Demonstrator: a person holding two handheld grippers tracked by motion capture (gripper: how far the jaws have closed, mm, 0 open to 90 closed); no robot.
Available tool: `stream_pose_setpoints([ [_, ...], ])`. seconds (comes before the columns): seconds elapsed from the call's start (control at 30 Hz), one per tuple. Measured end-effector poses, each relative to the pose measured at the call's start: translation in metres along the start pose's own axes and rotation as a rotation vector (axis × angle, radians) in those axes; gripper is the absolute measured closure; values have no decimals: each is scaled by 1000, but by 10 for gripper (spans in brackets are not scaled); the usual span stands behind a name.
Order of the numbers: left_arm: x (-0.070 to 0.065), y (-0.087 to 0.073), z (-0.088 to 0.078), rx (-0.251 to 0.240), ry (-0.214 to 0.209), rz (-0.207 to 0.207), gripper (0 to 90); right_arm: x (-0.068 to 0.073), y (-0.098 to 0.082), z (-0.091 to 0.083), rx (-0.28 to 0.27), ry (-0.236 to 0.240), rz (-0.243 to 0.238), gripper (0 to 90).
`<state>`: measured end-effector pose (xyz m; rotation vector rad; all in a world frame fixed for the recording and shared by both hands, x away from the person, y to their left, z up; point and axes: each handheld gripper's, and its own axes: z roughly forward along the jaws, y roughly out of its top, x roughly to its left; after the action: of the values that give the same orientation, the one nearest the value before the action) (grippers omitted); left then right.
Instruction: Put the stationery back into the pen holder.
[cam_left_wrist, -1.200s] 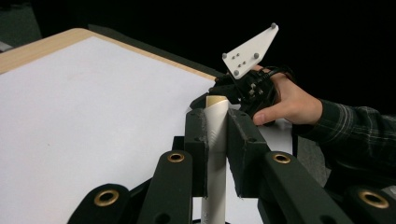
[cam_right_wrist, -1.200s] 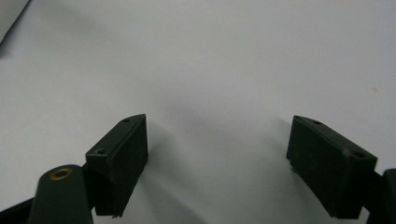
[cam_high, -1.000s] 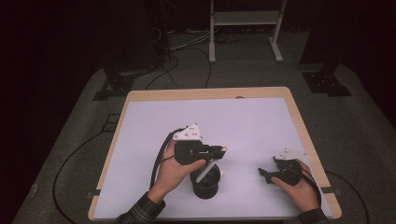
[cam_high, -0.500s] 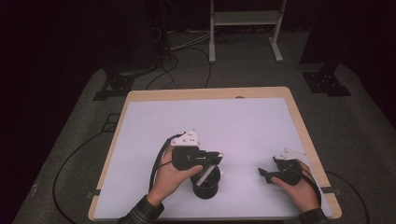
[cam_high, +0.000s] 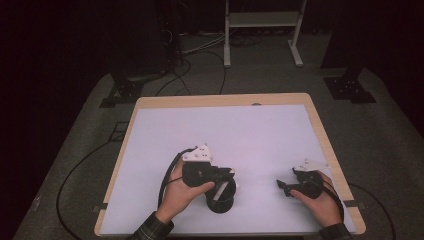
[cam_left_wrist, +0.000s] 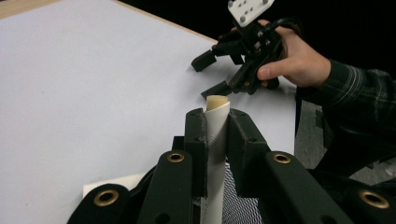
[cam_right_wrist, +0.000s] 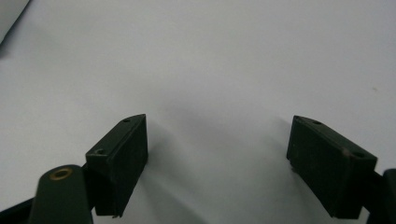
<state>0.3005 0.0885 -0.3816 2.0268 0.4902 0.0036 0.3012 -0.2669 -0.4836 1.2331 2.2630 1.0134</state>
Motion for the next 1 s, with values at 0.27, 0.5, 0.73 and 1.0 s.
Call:
stream_pose_setpoints([
  [0.27,-1,-5,0,5,3,4,775,0,0,0,0,0,0,195],
  [0.5,0,-1,-9,-19,20,13,725,0,0,0,0,0,0,194],
  [0.73,5,2,-26,-42,50,8,699,0,0,0,0,0,1,195],
  [1.0,12,2,-46,-57,85,0,692,0,0,0,0,0,0,195],
])
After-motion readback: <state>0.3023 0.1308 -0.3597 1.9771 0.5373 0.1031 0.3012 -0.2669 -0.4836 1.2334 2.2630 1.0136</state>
